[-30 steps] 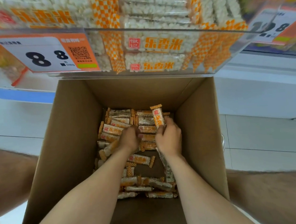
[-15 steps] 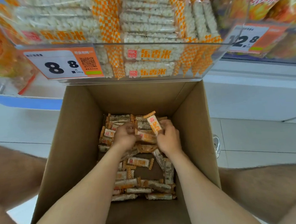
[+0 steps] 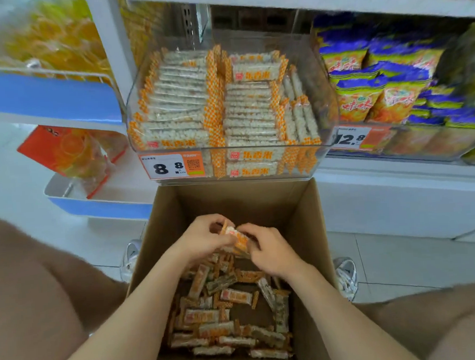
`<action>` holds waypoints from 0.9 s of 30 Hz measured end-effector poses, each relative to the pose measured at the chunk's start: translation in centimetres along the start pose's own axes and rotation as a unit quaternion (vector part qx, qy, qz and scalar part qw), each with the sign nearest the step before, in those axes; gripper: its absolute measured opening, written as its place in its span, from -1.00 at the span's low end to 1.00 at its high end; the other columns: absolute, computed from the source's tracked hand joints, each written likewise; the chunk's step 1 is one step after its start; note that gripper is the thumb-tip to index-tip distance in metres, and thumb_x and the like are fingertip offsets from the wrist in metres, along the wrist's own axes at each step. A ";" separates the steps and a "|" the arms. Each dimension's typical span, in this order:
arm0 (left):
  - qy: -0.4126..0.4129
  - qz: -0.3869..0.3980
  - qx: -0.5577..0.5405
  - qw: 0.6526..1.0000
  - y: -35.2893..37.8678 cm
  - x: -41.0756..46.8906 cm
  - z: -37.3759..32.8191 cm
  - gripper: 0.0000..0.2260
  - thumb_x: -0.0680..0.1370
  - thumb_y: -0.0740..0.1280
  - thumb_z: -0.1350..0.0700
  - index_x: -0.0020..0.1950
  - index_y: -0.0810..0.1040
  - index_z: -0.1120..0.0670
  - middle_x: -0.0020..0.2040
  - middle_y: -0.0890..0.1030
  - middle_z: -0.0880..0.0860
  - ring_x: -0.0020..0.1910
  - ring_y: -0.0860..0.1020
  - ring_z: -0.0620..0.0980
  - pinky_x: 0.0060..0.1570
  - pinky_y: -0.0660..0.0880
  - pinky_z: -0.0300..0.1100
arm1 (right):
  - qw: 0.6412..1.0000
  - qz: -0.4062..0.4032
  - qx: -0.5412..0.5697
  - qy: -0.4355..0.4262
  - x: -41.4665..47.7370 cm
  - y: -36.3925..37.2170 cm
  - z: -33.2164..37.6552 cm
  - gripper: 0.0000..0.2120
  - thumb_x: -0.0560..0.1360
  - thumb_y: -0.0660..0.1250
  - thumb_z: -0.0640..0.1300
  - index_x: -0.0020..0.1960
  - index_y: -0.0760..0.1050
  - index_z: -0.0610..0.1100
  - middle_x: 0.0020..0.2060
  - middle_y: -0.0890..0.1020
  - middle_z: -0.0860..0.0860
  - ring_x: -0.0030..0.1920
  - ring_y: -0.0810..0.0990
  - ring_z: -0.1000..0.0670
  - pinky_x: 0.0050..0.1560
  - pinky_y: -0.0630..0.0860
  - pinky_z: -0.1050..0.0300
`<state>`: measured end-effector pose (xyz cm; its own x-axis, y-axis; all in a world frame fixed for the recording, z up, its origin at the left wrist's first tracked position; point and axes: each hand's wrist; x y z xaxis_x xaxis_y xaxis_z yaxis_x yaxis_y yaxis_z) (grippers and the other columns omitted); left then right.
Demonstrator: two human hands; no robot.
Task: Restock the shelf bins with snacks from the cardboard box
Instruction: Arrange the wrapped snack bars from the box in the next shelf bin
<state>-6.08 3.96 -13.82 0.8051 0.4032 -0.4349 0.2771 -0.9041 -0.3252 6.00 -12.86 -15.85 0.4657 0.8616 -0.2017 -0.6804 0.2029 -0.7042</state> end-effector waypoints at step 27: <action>0.290 -0.235 0.338 0.864 -13.7 -1.6 -22.3 -0.79 0.61 0.34 -0.08 0.20 0.58 -0.05 0.25 0.53 -0.02 0.36 0.44 0.05 0.37 0.40 0.06 | 0.880 -0.260 -0.388 -0.090 6.8 -22.7 12.3 -0.42 0.62 0.33 -0.21 0.57 0.19 -0.03 0.42 0.47 -0.05 0.39 0.35 -0.20 0.31 0.22 -0.16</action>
<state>0.48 12.55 10.05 0.8687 0.3869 0.3093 0.4333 -0.2912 -0.8529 17.63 -5.88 7.10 0.4550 0.8203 0.3466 0.2211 0.2730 -0.9363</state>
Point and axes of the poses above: each hand's wrist, its own x-axis towards the middle knuckle, its own y-axis out of the palm, z = x × y
